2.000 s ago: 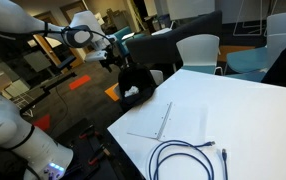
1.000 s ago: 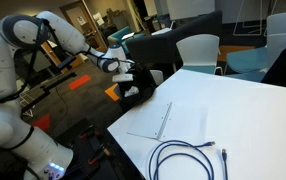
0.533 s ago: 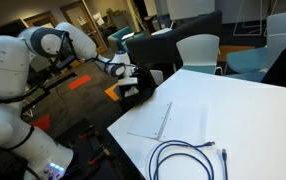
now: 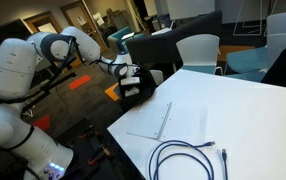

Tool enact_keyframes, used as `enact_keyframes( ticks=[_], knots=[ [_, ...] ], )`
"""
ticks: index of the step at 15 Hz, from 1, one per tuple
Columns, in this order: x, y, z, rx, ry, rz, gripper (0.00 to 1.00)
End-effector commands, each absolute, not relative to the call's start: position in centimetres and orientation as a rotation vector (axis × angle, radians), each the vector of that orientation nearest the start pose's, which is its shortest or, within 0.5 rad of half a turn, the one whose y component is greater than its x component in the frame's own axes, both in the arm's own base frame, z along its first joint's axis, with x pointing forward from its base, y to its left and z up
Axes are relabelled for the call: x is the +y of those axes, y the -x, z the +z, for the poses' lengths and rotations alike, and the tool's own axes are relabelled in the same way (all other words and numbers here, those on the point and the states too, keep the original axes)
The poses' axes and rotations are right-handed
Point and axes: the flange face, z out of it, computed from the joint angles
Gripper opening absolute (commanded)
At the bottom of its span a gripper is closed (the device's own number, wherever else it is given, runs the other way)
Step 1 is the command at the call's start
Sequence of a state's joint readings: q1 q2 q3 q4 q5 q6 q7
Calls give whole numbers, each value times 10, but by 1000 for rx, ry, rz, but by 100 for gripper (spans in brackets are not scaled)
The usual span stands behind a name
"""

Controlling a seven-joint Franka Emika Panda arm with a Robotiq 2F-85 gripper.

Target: Remove the cloth from the bag and put it on the table

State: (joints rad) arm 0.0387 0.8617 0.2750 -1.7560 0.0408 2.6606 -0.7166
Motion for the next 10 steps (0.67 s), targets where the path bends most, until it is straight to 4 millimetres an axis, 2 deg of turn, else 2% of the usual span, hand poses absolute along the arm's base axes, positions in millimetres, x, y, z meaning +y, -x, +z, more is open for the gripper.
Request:
enact_keyframes(
  ticks=[1, 3, 5, 7, 10],
  knots=[
    [199, -635, 109, -1249, 2652, -159, 12],
    [201, -634, 116, -1234, 2661, -159, 1],
    [201, -629, 127, -1212, 2675, -118, 0],
    [194, -619, 148, -1165, 2708, -38, 1],
    [174, -608, 198, -1082, 2791, -33, 1]
  ],
)
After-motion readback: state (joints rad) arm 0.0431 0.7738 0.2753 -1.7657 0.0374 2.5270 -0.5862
